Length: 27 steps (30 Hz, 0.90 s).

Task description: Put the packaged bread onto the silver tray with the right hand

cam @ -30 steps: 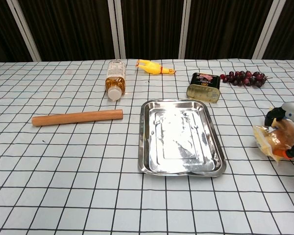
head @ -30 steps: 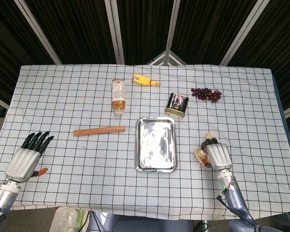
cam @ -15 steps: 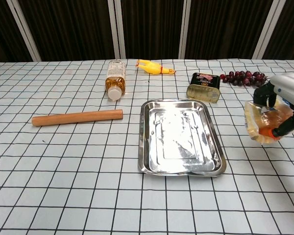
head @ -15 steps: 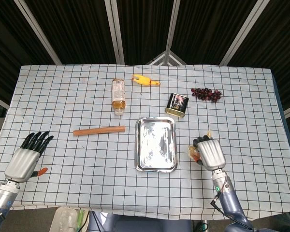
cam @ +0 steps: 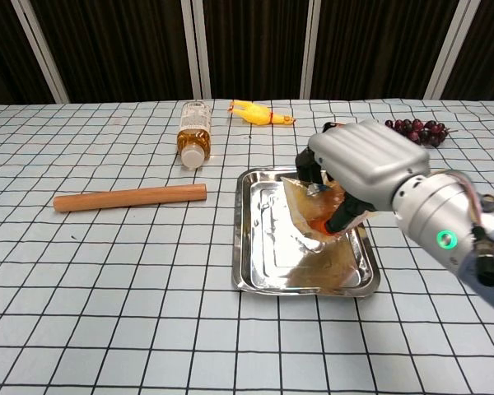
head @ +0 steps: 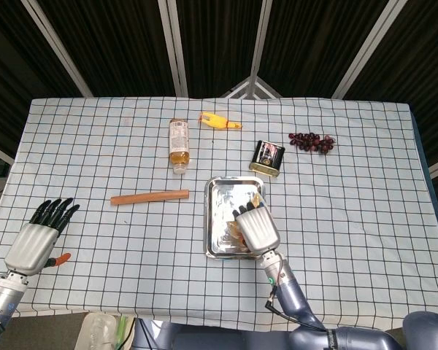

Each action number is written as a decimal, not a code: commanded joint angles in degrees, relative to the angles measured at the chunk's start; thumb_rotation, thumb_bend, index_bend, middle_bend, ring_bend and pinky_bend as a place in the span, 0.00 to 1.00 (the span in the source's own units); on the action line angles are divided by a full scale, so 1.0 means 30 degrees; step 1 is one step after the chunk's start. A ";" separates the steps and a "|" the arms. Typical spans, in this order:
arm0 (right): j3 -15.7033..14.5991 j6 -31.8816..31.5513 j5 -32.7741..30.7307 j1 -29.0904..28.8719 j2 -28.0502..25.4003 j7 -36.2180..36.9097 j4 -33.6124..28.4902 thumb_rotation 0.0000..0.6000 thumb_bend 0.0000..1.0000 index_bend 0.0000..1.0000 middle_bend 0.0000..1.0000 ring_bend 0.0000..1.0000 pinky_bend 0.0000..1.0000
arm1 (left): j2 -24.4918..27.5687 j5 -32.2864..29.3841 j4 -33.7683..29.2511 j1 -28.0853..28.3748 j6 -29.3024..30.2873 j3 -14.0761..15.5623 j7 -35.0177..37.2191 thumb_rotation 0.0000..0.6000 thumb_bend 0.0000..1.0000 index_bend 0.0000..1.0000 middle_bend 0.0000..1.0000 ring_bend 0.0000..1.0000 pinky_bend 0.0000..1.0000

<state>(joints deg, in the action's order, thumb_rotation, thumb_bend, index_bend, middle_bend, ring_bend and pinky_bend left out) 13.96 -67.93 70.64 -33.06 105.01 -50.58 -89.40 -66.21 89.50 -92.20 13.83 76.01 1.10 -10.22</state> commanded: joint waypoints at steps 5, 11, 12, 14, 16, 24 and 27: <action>0.0589 0.0470 -0.1911 -0.0988 0.1555 -0.0854 0.1884 1.00 0.33 0.00 0.07 0.06 0.28 | 0.0085 -0.0089 0.0116 0.0111 -0.0185 -0.0055 0.0278 1.00 0.07 0.00 0.00 0.00 0.04; 0.0245 -0.0169 -0.4015 -0.0597 0.0194 -0.3418 -0.1186 1.00 0.23 0.00 0.00 0.00 0.10 | 0.0039 -0.0105 0.0086 0.0122 -0.0208 -0.0052 0.0199 1.00 0.07 0.00 0.00 0.00 0.04; 0.0113 -0.0618 -0.4010 -0.0374 -0.0252 -0.3488 -0.2360 1.00 0.22 0.00 0.00 0.00 0.10 | 0.0022 -0.0178 0.0088 0.0141 -0.0260 -0.0079 0.0177 1.00 0.07 0.00 0.00 0.00 0.04; -0.0460 -0.1780 -0.3483 0.0284 -0.1394 -0.3745 -0.4789 1.00 0.22 0.00 0.00 0.00 0.10 | -0.0019 -0.0473 0.0116 0.0202 -0.0461 -0.0173 0.0100 1.00 0.07 0.00 0.00 0.00 0.04; -0.1135 -0.2699 -0.2963 0.0883 -0.2571 -0.3917 -0.6625 1.00 0.22 0.00 0.00 0.00 0.10 | 0.0013 -0.0464 0.0056 0.0186 -0.0422 -0.0167 0.0096 1.00 0.07 0.00 0.00 0.00 0.04; -0.4283 -0.6120 0.1652 0.3869 -0.6710 -0.0792 -0.8512 1.00 0.22 0.00 0.00 0.00 0.00 | 0.0130 0.0079 -0.0069 -0.0099 0.0252 0.0023 0.0075 1.00 0.07 0.00 0.00 0.00 0.04; -0.5872 -0.8442 0.4160 0.5735 -0.8363 0.1781 -0.6558 1.00 0.22 0.00 0.00 0.00 0.00 | 0.0113 0.0587 -0.0116 -0.0243 0.0657 0.0190 0.0024 1.00 0.07 0.00 0.00 0.00 0.04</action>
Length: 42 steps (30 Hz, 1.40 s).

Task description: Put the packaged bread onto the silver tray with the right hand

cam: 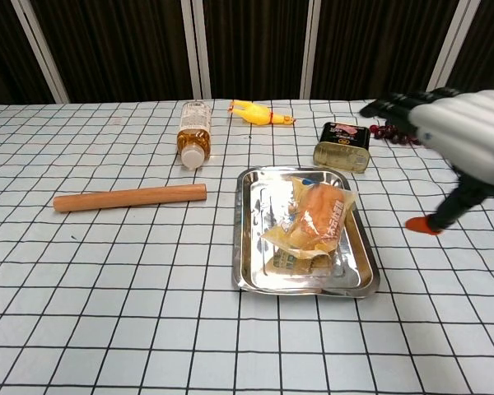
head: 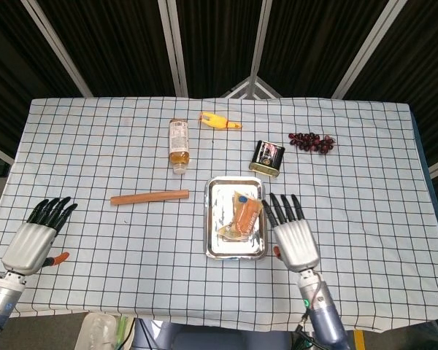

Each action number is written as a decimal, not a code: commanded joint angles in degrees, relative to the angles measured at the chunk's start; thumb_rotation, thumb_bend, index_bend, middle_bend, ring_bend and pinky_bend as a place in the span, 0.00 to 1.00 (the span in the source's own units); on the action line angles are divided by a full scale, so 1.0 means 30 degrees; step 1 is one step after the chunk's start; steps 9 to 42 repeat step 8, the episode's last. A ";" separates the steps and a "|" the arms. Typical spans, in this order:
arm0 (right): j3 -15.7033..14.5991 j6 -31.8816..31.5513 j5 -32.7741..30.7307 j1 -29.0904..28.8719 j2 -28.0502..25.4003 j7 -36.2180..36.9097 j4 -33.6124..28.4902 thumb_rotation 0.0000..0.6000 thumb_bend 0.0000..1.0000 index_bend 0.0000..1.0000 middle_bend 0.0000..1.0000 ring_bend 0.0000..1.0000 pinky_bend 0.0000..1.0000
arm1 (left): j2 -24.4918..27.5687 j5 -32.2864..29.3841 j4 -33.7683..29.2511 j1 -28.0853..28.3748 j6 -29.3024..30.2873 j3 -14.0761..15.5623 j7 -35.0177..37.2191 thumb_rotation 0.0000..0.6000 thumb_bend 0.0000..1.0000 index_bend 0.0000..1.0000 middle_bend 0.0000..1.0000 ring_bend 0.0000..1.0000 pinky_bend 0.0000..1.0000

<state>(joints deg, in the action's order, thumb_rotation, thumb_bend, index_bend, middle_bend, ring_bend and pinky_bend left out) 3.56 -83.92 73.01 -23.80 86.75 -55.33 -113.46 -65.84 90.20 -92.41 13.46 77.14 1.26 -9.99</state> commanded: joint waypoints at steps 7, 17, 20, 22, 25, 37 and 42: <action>-0.3665 -0.5469 0.3100 0.5981 -0.4366 1.1210 0.6988 1.00 0.22 0.00 0.00 0.00 0.00 | -0.0419 0.0181 -0.0052 -0.0067 -0.0025 0.0134 -0.0842 1.00 0.07 0.00 0.00 0.00 0.04; -0.3533 -0.5433 0.2931 0.6064 -0.4597 1.1713 0.7091 1.00 0.22 0.00 0.00 0.00 0.00 | -0.0478 0.0162 -0.0041 -0.0059 -0.0083 0.0150 -0.0990 1.00 0.07 0.00 0.00 0.00 0.04; -0.3533 -0.5433 0.2931 0.6064 -0.4597 1.1713 0.7091 1.00 0.22 0.00 0.00 0.00 0.00 | -0.0478 0.0162 -0.0041 -0.0059 -0.0083 0.0150 -0.0990 1.00 0.07 0.00 0.00 0.00 0.04; -0.3533 -0.5433 0.2931 0.6064 -0.4597 1.1713 0.7091 1.00 0.22 0.00 0.00 0.00 0.00 | -0.0478 0.0162 -0.0041 -0.0059 -0.0083 0.0150 -0.0990 1.00 0.07 0.00 0.00 0.00 0.04; -0.3533 -0.5433 0.2931 0.6064 -0.4597 1.1713 0.7091 1.00 0.22 0.00 0.00 0.00 0.00 | -0.0478 0.0162 -0.0041 -0.0059 -0.0083 0.0150 -0.0990 1.00 0.07 0.00 0.00 0.00 0.04; -0.3533 -0.5433 0.2931 0.6064 -0.4597 1.1713 0.7091 1.00 0.22 0.00 0.00 0.00 0.00 | -0.0478 0.0162 -0.0041 -0.0059 -0.0083 0.0150 -0.0990 1.00 0.07 0.00 0.00 0.00 0.04; -0.3533 -0.5433 0.2931 0.6064 -0.4597 1.1713 0.7091 1.00 0.22 0.00 0.00 0.00 0.00 | -0.0478 0.0162 -0.0041 -0.0059 -0.0083 0.0150 -0.0990 1.00 0.07 0.00 0.00 0.00 0.04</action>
